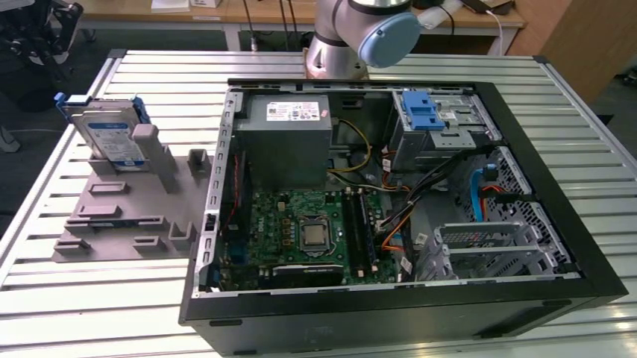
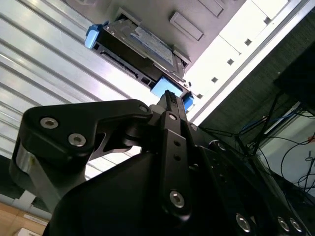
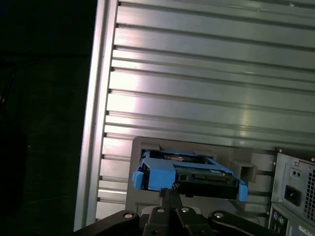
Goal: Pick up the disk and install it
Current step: 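Pick up the disk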
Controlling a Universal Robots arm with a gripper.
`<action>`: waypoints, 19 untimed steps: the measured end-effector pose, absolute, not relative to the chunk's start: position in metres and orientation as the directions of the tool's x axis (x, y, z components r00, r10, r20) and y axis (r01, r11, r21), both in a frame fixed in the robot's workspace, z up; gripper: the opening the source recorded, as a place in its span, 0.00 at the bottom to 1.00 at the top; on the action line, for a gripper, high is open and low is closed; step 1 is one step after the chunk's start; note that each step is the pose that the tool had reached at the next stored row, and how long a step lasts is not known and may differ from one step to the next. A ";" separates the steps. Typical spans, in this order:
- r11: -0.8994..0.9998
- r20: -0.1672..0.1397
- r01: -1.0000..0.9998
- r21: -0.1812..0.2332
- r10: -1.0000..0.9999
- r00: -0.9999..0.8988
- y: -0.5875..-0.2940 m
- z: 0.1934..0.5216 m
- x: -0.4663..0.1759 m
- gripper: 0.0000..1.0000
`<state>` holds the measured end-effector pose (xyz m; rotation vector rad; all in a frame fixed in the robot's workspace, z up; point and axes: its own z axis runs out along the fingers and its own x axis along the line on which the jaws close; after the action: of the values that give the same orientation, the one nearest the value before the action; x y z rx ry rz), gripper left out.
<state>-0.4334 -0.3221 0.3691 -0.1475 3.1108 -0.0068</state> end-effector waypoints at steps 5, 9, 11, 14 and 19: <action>0.993 -0.027 -0.121 -0.006 -0.121 -0.992 -0.322 0.369 -0.435 0.11; 0.990 -0.027 -0.141 -0.006 -0.141 -0.990 -0.322 0.369 -0.437 0.11; 0.988 -0.027 -0.152 -0.006 -0.152 -0.988 -0.322 0.368 -0.438 0.11; 0.985 -0.027 -0.174 -0.006 -0.174 -0.984 -0.322 0.368 -0.439 0.11; 0.975 -0.027 -0.224 -0.006 -0.224 -0.974 -0.322 0.368 -0.440 0.11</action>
<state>-0.4402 -0.3221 0.3676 -0.3514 3.0941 -0.0040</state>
